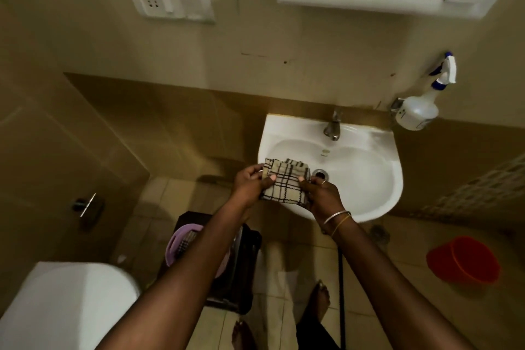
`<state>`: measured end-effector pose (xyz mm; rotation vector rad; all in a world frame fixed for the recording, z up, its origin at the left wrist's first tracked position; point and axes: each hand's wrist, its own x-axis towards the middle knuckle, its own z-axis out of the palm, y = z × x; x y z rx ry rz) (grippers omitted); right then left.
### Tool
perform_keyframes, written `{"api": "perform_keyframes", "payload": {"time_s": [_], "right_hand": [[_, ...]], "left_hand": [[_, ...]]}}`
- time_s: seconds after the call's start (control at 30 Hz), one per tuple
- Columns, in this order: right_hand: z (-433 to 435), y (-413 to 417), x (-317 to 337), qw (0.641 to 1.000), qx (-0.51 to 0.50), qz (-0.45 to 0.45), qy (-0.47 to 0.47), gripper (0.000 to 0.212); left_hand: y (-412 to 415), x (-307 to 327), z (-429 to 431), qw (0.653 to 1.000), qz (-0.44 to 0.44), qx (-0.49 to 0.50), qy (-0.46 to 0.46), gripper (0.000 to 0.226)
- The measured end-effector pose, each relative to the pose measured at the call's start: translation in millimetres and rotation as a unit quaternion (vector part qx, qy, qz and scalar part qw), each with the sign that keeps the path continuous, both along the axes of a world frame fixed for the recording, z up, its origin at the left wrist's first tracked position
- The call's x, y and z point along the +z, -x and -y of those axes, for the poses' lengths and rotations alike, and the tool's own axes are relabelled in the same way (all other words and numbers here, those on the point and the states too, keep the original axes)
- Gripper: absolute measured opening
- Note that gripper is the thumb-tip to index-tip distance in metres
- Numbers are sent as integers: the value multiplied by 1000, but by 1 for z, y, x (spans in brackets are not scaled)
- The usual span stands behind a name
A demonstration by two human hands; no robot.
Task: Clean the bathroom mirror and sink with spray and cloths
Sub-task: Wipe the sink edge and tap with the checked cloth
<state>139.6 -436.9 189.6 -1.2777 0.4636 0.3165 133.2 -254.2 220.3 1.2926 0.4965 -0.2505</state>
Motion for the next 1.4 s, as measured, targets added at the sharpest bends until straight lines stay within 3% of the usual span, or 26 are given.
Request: {"api": "perform_keyframes", "payload": {"time_s": [0.3,0.4,0.57,0.73,0.93,1.23,1.4], "right_hand": [[-96,36,-10,998,50,15,24,18],[-127,58,-27,996,78,-10,32,25],[-165,81,-61,990,103,-60,77,17],[-190,92,-103,979,111,-94,141,7],[-209,102,-160,959,148,-171,168,16],[-228,94,-219,941,162,-226,192,30],[-244,90,-259,926,171,-251,225,32]], "left_hand": [[43,-7,-95,999,10,25,-38,44],[59,-23,-126,997,-9,26,-76,45],[89,-62,-162,991,-42,38,-119,43],[106,-109,-177,981,-74,26,-178,36],[109,-163,-193,967,-129,9,-218,46],[102,-235,-204,960,-195,-16,-203,62],[106,-267,-198,954,-227,-3,-197,60]]}}
